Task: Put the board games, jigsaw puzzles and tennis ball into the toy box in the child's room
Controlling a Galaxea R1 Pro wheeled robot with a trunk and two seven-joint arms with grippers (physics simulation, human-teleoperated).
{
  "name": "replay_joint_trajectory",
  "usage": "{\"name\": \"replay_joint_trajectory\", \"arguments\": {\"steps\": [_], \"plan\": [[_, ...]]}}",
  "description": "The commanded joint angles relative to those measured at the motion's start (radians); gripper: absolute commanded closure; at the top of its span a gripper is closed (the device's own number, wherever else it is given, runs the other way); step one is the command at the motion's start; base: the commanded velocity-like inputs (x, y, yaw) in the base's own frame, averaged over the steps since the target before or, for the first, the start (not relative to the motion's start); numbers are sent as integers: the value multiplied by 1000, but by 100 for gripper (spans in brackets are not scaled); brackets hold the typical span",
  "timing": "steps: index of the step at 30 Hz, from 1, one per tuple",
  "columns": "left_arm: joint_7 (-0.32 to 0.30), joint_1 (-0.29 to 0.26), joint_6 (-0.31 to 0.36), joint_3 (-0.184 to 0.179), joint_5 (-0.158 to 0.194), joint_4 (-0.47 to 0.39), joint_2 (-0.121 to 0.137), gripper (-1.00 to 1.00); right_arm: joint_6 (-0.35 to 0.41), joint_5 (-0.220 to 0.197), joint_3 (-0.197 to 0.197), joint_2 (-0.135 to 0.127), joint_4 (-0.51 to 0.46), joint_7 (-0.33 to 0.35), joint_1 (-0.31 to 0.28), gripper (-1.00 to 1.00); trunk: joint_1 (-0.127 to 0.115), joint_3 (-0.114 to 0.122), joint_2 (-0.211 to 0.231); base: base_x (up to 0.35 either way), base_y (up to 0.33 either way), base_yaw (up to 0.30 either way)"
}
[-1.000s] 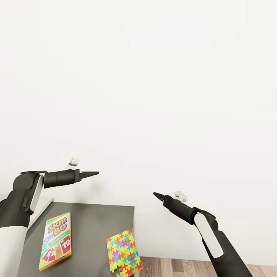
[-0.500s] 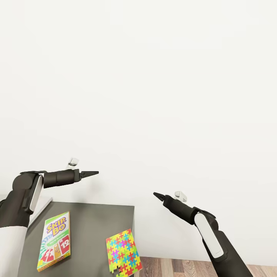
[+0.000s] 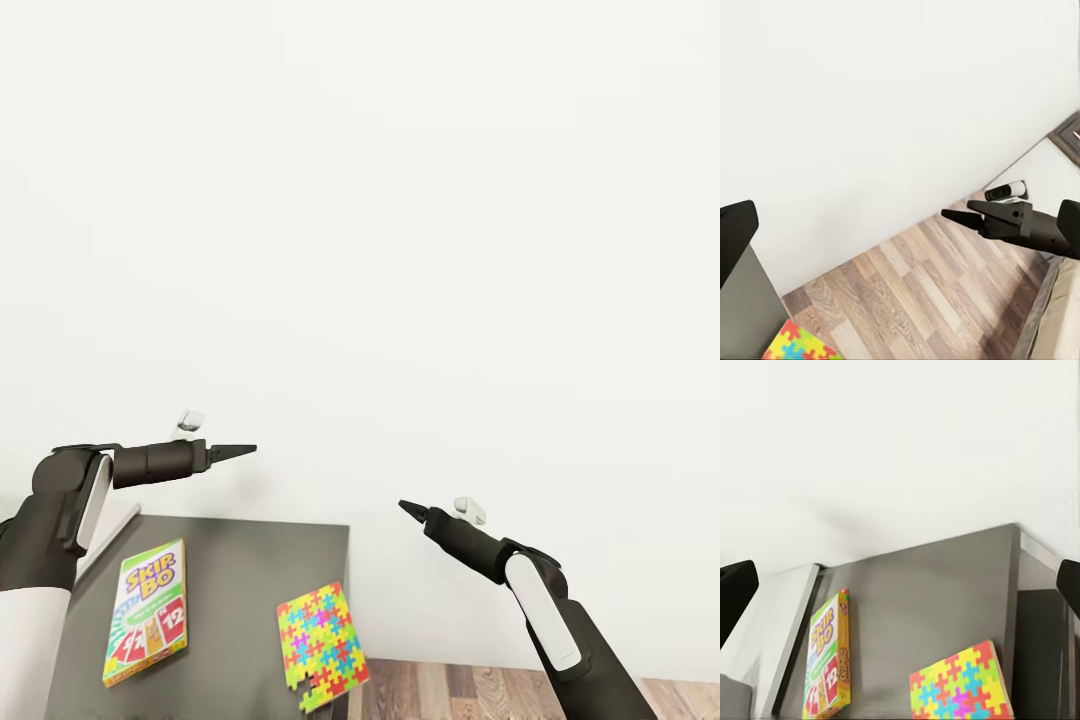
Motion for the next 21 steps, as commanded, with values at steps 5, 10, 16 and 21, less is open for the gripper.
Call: {"name": "replay_joint_trajectory", "arguments": {"steps": [5,10,16,21], "plan": [[-1,-1,13,3,5,0,0,-100,3,0,1,-1,-1,2,-1,-100,8,-8,-16,-83,0,0],[-3,-1,14,2,7,0,0,-100,3,0,0,-1,0,2,-1,-100,19,-18,-37,-14,0,0],[-3,-1,13,0,4,0,0,-100,3,0,0,0,-1,2,-1,-100,42,-36,-79,-4,0,0],[-2,-1,13,-1,3,0,0,-100,3,0,0,0,-1,2,-1,-100,61,-52,-114,-180,36,0]]}}
